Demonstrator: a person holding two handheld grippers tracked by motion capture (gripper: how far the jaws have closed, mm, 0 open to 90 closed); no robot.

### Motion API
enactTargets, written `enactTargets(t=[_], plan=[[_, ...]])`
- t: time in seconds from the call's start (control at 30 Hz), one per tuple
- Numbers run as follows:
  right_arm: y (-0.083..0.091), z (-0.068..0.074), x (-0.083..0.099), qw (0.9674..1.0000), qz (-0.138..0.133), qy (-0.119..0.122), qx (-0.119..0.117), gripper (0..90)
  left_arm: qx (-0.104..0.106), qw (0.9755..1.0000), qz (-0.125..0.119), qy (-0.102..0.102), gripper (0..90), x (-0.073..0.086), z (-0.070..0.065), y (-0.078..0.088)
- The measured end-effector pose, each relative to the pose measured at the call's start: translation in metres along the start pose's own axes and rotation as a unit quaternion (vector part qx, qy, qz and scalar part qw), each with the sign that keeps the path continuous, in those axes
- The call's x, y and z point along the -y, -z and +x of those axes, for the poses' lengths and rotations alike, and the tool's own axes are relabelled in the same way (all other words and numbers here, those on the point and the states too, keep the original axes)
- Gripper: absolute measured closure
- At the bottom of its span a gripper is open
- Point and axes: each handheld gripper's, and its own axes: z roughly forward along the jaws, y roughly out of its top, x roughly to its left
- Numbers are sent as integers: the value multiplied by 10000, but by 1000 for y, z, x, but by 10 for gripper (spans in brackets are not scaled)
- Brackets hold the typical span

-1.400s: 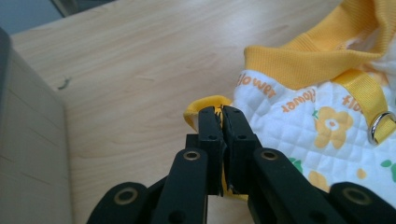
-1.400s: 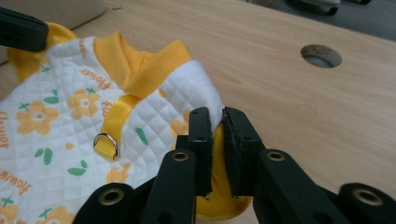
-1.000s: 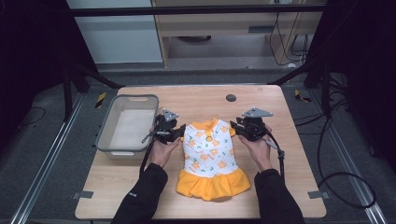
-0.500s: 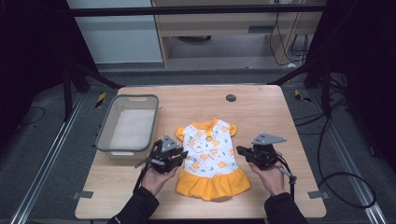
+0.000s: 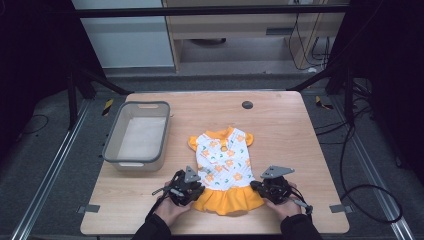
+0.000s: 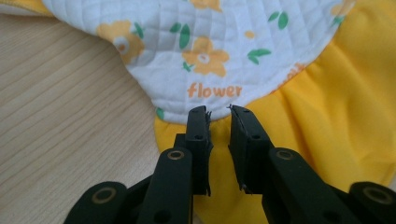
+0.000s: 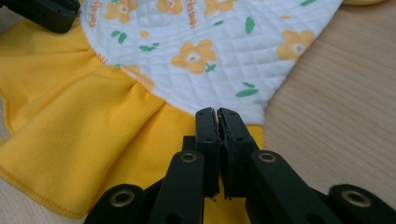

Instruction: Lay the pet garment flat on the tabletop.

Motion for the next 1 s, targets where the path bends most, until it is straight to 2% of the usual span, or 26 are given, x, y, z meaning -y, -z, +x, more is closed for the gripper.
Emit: enactTargets(t=[0.2, 0.37, 0.5, 0.57, 0.7, 0.77, 0.83, 0.87, 1.0], plan=[[-3, 6, 2, 10000, 42, -25, -64, 860, -136, 9998, 126, -10, 769, 3, 4, 5], [-7, 14, 3, 9999, 47, 28, -112, 854, -153, 9998, 119, 76, 768, 6, 10, 7], [-6, 14, 2, 9999, -4, -26, -144, 853, -234, 9997, 81, 2, 727, 7, 9, 9], [-1, 12, 1, 9997, -167, -83, -138, 852, -193, 9998, 11, 45, 681, 7, 9, 13], [10, 5, -2, 9985, -489, -223, -69, 831, -246, 9996, -159, 54, 617, 8, 12, 21], [16, 0, -1, 9978, -598, -302, 4, 801, -279, 9987, -388, 181, 580, 10, 17, 33], [21, -5, 1, 9968, -681, -418, 62, 775, -262, 9984, -451, 224, 540, 11, 19, 37], [24, -8, 1, 9964, -715, -439, 113, 765, -228, 9976, -585, 308, 524, 16, 23, 43], [33, -16, 4, 9945, -872, -496, 303, 697, -270, 9961, -722, 438, 441, 28, 34, 54]])
